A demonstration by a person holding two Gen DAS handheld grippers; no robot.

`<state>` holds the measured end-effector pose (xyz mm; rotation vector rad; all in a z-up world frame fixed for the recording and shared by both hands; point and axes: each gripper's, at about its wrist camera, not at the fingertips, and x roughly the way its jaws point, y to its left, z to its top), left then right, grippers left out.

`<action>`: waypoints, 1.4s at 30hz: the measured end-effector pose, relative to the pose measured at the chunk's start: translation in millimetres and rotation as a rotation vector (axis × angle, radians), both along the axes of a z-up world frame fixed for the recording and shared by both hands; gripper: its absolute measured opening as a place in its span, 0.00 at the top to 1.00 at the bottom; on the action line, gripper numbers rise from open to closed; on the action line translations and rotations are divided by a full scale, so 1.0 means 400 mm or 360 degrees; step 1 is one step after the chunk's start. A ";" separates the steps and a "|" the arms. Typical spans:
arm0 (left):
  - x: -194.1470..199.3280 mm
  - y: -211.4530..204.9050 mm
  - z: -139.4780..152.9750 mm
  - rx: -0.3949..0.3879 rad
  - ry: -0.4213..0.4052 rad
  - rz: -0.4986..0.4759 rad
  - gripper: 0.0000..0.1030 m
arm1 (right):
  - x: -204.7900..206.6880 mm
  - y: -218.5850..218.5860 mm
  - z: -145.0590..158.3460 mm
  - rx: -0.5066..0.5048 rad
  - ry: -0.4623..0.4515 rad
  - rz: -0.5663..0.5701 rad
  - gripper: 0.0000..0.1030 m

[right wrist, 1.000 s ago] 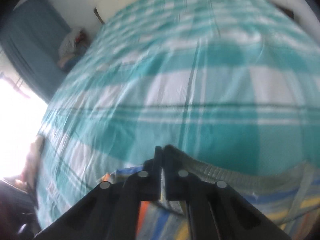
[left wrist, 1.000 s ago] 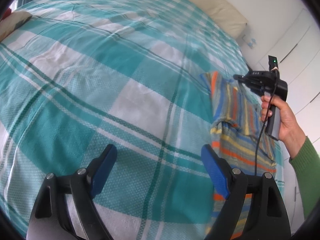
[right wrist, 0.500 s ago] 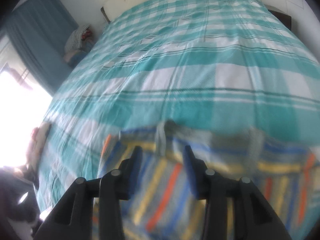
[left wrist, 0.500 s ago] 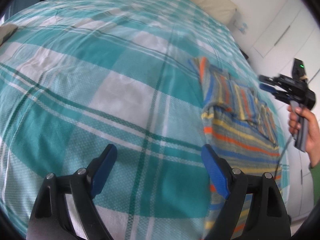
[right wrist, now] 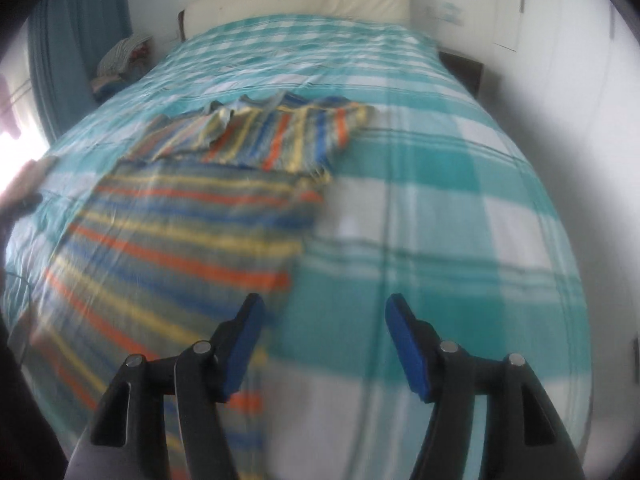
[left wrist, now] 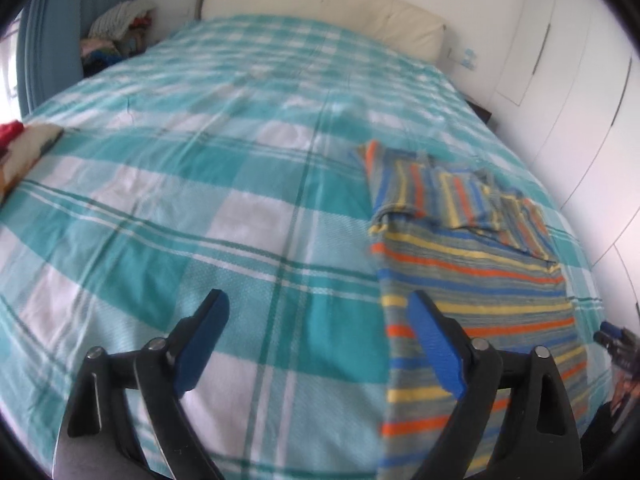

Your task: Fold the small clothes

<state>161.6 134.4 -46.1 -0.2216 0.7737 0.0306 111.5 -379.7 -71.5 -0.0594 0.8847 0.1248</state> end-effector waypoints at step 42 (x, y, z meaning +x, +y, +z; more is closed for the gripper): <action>-0.241 -0.075 0.038 0.0167 0.0058 -0.0111 0.02 | -0.242 0.055 0.069 0.0031 -0.0155 0.0014 0.20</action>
